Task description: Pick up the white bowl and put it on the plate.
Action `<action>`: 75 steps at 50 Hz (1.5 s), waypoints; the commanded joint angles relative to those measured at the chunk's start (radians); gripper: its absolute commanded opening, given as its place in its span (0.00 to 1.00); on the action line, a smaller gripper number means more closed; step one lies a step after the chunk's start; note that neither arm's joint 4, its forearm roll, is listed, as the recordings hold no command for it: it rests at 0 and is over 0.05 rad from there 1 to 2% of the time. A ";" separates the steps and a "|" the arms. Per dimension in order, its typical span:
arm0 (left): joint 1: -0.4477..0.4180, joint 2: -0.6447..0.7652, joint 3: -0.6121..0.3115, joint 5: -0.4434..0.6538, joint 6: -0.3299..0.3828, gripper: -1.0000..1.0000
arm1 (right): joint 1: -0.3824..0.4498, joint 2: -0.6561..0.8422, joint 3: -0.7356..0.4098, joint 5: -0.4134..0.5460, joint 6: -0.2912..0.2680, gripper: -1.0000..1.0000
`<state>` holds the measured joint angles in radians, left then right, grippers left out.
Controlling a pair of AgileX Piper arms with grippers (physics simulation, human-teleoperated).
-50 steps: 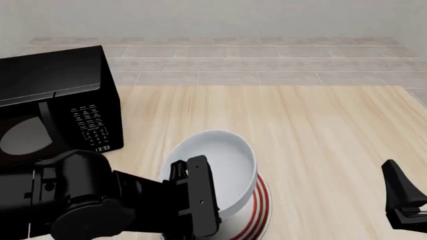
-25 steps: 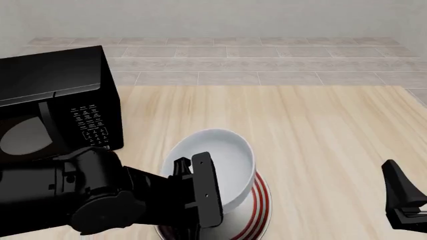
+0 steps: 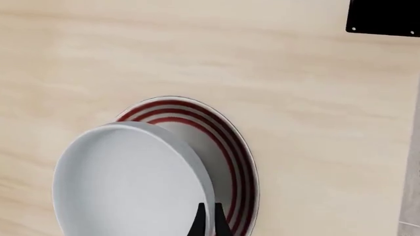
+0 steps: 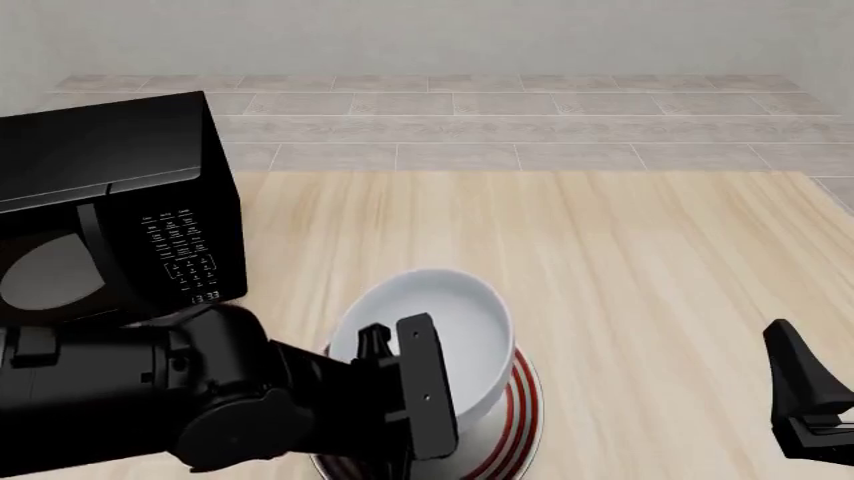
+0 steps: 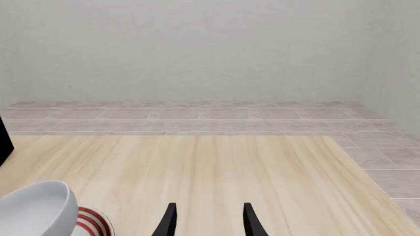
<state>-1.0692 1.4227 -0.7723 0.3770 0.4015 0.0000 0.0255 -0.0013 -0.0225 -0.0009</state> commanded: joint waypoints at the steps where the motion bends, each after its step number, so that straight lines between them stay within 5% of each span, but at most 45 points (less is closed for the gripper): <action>1: -0.003 0.030 0.017 -0.033 -0.011 0.00 | 0.000 0.000 0.000 0.000 0.000 1.00; 50: -0.019 0.084 0.054 -0.072 -0.033 0.00 | 0.000 0.000 0.000 0.000 0.000 1.00; 51: -0.018 0.086 0.052 -0.072 -0.033 1.00 | 0.000 0.000 0.000 0.000 0.000 1.00; 75: -0.007 0.061 0.043 -0.021 -0.018 1.00 | 0.000 0.000 0.000 0.000 0.000 1.00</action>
<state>-1.0834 1.4983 -0.7250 0.3343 0.3766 -0.0001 0.0256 -0.0013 -0.0226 -0.0009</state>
